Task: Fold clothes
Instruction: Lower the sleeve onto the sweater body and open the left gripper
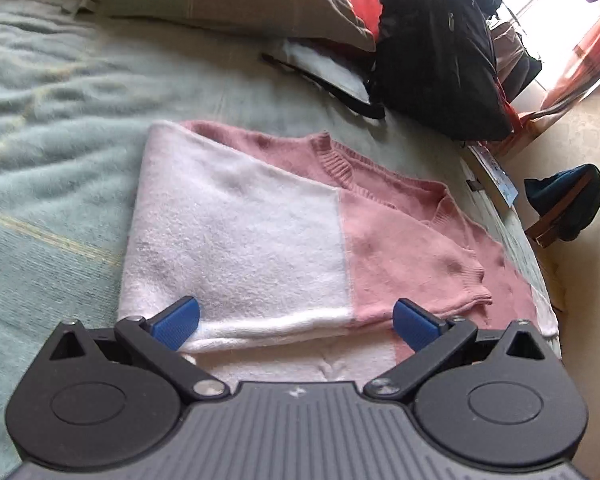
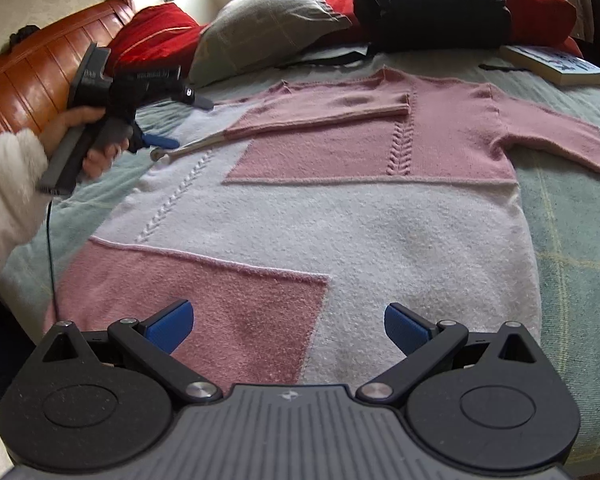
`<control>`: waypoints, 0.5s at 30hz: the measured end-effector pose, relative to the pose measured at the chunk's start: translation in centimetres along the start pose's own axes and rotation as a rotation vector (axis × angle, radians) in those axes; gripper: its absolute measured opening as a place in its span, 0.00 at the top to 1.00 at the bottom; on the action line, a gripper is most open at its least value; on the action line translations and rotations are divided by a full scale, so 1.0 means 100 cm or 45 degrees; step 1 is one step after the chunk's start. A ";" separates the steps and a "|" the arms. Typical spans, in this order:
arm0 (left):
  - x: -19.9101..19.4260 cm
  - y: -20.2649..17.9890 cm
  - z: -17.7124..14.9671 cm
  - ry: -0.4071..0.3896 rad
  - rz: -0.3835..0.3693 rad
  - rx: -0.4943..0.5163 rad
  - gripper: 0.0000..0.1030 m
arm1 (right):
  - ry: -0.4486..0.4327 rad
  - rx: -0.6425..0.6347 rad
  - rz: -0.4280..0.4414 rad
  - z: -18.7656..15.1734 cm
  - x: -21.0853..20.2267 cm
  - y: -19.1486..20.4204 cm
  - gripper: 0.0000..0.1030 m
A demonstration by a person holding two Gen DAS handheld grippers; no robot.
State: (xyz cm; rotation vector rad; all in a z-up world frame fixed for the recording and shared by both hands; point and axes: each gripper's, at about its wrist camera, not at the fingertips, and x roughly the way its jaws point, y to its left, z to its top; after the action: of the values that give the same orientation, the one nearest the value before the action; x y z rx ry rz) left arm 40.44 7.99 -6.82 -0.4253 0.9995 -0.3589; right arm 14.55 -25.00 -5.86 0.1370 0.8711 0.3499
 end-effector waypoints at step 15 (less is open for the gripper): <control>0.023 -0.009 0.026 -0.099 0.083 0.064 0.01 | 0.044 0.045 -0.071 -0.004 0.009 -0.012 0.00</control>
State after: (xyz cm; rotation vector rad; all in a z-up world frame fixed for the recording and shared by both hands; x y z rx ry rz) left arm 43.73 6.58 -6.77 -0.3579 0.9245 -0.3057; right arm 15.05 -25.88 -7.07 0.1396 0.9139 0.2852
